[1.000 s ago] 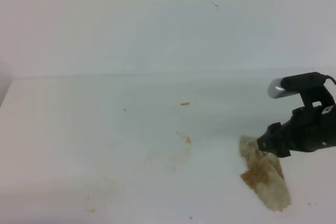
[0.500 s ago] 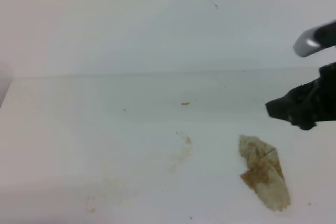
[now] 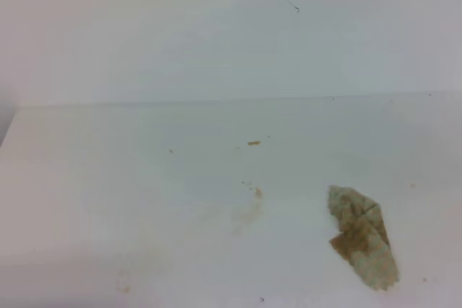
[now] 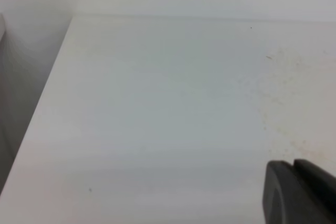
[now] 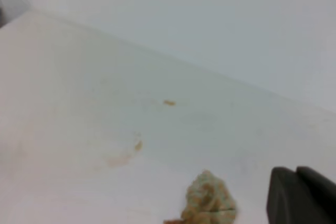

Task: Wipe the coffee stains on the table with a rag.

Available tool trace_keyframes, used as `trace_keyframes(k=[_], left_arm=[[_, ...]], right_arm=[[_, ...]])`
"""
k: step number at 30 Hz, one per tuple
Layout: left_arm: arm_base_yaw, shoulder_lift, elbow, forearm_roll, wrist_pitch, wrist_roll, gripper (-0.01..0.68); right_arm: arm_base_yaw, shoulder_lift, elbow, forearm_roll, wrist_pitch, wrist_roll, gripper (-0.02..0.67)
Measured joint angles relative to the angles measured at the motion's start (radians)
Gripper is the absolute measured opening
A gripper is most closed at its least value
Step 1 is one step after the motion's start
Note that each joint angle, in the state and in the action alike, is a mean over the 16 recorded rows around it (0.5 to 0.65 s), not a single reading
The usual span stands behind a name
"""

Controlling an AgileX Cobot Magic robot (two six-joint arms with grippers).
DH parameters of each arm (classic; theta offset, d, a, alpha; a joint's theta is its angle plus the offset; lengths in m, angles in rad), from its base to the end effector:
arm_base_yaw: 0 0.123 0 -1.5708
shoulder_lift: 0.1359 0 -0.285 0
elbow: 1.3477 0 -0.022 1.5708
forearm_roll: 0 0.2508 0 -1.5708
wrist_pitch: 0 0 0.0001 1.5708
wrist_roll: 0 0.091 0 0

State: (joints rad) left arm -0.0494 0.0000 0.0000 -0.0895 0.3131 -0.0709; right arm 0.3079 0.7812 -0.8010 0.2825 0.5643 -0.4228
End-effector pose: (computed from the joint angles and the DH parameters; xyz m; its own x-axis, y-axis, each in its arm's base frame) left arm 0.0540 -0.0052 0.1850 -0.2317 -0.1441 -0.9621 0.0406 0.9867 -0.1576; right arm 0.1437 0.0600 0.3596 -0.3209 -0.2901 -0.9016 -0.4946 0.8631 -0.1017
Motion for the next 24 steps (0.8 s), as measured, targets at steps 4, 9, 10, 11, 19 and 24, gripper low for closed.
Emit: trace_keyframes(k=[4, 9, 10, 11, 19, 24], left_arm=[[0.000, 0.000, 0.000, 0.000, 0.000, 0.000, -0.003], [0.000, 0.000, 0.000, 0.000, 0.000, 0.000, -0.003], [0.000, 0.000, 0.000, 0.000, 0.000, 0.000, -0.003], [0.000, 0.000, 0.000, 0.000, 0.000, 0.000, -0.003], [0.000, 0.000, 0.000, 0.000, -0.001, 0.000, -0.002], [0.000, 0.000, 0.000, 0.000, -0.001, 0.000, -0.002]], right_arm=[[0.000, -0.110, 0.100, -0.066, -0.110, 0.092, 0.007], [0.000, -0.186, 0.204, -0.112, -0.220, 0.165, 0.004], [0.000, -0.194, 0.219, -0.116, -0.233, 0.172, 0.004], [0.000, -0.200, 0.232, -0.118, -0.245, 0.177, 0.004], [-0.007, -0.233, 0.304, -0.118, -0.253, 0.181, 0.003], [-0.048, -0.296, 0.373, -0.128, -0.278, 0.182, 0.003]])
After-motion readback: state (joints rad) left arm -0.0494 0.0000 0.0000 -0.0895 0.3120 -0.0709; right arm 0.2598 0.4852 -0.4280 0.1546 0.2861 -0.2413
